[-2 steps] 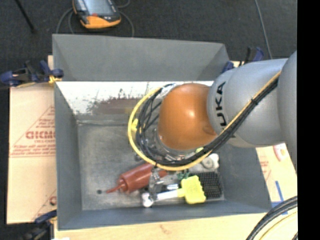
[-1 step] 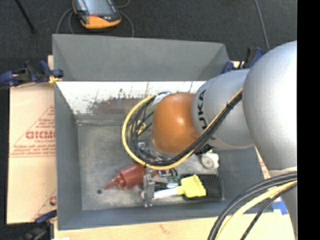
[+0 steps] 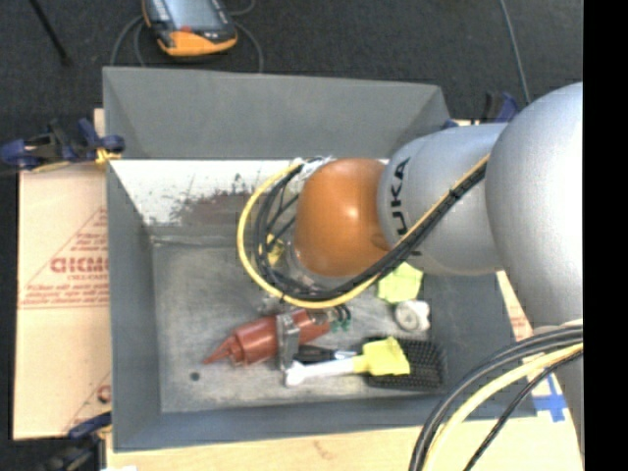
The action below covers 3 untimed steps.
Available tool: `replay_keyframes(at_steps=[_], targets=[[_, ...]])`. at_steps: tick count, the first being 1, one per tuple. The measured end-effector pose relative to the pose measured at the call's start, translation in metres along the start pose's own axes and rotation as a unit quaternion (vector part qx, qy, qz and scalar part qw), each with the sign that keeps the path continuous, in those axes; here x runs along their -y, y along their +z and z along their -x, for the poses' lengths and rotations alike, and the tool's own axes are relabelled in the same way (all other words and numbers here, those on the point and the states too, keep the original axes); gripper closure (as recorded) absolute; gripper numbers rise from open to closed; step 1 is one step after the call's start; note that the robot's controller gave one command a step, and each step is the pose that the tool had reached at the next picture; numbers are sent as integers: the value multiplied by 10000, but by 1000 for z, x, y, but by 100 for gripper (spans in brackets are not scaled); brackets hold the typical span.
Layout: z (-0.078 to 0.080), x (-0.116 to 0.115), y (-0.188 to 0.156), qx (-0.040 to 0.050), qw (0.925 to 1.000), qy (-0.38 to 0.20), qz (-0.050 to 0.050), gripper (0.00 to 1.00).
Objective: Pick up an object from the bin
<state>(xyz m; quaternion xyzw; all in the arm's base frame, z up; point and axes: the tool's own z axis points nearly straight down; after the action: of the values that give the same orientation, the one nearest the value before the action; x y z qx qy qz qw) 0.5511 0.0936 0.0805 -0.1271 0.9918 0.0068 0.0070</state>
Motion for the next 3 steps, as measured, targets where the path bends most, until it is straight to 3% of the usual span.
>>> replay_keyframes(at_steps=[2, 3], targets=[[-1, 0, -2, -12, 10000, 0, -1, 100], [-5, 2, -18, -75, 10000, -14, -33, 100]])
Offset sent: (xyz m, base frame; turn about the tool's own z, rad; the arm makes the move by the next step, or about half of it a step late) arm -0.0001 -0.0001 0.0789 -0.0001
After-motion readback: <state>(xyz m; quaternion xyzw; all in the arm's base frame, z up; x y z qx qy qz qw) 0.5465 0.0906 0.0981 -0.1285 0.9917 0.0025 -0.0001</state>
